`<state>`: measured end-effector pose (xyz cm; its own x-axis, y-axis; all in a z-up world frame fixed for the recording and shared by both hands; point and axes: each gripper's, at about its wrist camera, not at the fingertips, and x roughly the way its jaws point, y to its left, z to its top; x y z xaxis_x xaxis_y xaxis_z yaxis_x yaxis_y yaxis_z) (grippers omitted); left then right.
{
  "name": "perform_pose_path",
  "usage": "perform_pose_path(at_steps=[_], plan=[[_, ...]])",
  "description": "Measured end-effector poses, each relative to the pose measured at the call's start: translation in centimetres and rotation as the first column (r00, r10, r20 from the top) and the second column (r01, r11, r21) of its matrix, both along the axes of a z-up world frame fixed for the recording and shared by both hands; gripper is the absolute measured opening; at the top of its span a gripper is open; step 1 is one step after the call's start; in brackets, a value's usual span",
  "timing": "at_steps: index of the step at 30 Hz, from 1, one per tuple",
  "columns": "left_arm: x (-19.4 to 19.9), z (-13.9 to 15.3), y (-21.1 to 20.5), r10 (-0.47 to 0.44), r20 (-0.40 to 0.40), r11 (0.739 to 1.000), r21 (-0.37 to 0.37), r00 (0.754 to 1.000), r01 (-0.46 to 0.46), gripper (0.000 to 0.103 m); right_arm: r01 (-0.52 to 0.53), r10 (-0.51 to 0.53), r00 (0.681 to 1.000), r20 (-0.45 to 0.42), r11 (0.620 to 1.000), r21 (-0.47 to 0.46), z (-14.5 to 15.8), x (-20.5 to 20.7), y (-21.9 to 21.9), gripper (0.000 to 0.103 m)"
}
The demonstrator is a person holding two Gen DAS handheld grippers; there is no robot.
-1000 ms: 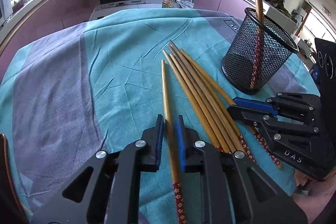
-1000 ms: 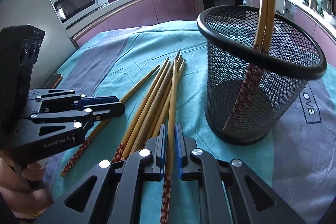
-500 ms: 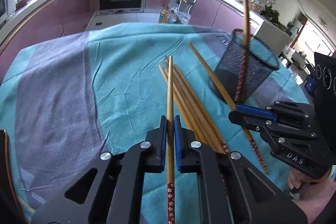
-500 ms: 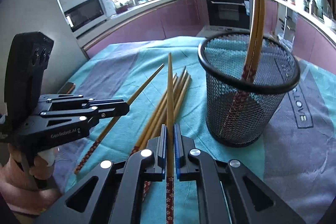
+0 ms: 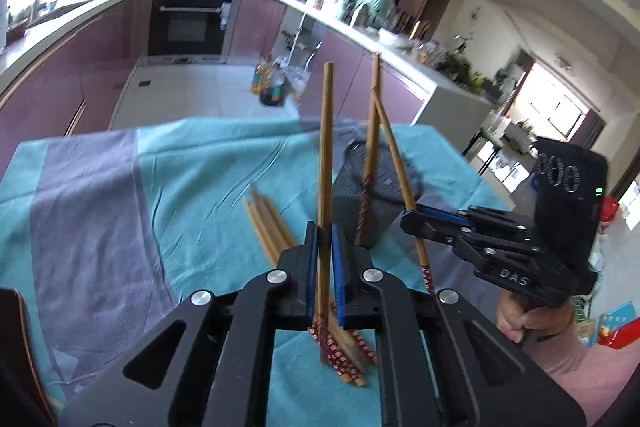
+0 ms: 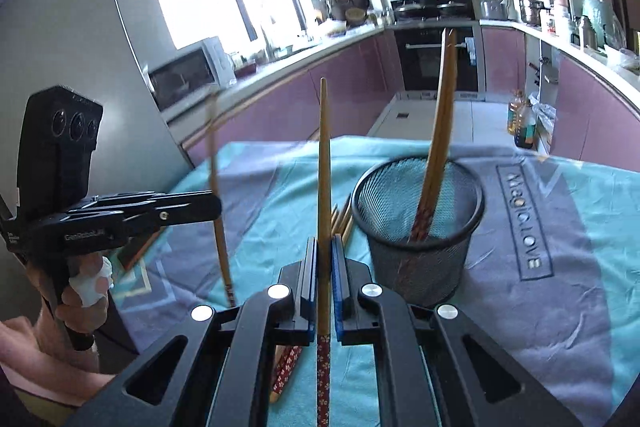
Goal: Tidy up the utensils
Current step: 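Raise both chopsticks upright and lower them into the mesh holder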
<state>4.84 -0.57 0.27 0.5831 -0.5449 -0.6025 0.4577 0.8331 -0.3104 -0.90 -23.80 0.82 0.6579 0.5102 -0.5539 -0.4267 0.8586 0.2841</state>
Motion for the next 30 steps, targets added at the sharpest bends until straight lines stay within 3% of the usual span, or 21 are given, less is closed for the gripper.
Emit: perform_pose_path(at_steps=[12, 19, 23, 30], plan=[[0.2, 6.2, -1.7, -0.047, 0.089, 0.993, -0.108, 0.995, 0.057, 0.008, 0.045, -0.051, 0.992, 0.117, 0.997, 0.055, 3.3, 1.1, -2.4, 0.006], [2.3, 9.9, -4.0, -0.053, 0.15, 0.99, -0.124, 0.987, 0.072, 0.008, 0.128, -0.149, 0.964, 0.221, 0.986, 0.106, 5.7, 3.2, -3.5, 0.006], [3.0, 11.5, -5.6, -0.042, 0.202, 0.996, -0.072, 0.978, 0.058, 0.008, 0.18, -0.201, 0.941, 0.271, 0.978, 0.102, 6.4, 4.5, -3.4, 0.006], [4.1, 10.1, -8.4, -0.045, 0.169, 0.999, 0.027, 0.985, 0.041, 0.008, 0.246, -0.255, 0.929, 0.269, 0.967, 0.067, 4.4, 7.2, -2.8, 0.006]])
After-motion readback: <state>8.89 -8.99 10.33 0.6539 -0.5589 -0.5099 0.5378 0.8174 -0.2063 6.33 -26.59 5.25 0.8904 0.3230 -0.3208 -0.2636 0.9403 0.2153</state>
